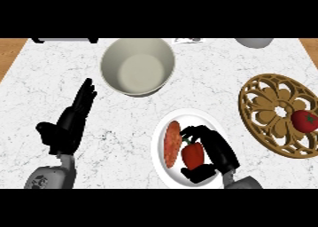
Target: Pick the bell pepper from the plate and place it in the bowl
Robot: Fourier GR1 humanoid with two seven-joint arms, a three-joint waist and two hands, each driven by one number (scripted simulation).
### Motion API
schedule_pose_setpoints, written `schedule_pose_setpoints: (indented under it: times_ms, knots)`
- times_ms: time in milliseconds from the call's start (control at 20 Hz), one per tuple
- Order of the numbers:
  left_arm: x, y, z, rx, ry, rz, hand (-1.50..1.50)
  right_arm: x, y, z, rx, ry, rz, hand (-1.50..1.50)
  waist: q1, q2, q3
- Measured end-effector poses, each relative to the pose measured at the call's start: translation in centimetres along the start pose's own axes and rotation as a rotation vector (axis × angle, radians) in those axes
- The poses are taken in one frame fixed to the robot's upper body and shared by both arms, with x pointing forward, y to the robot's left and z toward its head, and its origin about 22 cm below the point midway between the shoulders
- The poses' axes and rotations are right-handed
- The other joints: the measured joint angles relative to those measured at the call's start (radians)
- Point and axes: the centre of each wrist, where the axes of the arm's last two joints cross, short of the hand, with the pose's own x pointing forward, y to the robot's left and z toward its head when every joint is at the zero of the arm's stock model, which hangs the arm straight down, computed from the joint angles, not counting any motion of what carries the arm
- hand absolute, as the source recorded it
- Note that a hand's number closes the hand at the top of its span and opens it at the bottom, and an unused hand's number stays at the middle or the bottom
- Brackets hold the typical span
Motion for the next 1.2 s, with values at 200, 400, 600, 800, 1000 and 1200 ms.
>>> schedule_pose_setpoints:
  times_ms: [200,400,600,800,1000,1200]
  knots:
    - [0.3,-0.6,-0.6,-0.027,-0.008,0.002,0.0,4.6,2.6,-1.9,-0.019,0.001,-0.049,1.5,0.029,0.008,0.003]
    - [0.7,-1.6,-1.0,-0.073,-0.019,0.002,0.0,8.9,3.3,-3.1,-0.078,0.009,-0.103,1.5,0.081,0.016,0.005]
    - [0.8,-2.5,-1.5,-0.106,-0.024,0.005,0.0,12.8,3.4,-4.2,-0.161,-0.024,-0.144,1.5,0.114,0.021,0.005]
    - [1.1,-3.3,-1.9,-0.13,-0.025,0.004,0.0,16.8,2.9,-5.0,-0.271,-0.131,-0.176,1.5,0.132,0.019,0.005]
    - [1.0,-3.7,-2.1,-0.134,-0.019,0.002,0.0,20.5,2.3,-6.1,-0.39,-0.226,-0.146,1.5,0.133,0.013,0.002]
    - [0.9,-3.4,-2.3,-0.119,-0.016,0.001,0.0,24.0,1.3,-7.1,-0.469,-0.294,-0.062,1.5,0.124,0.006,0.0]
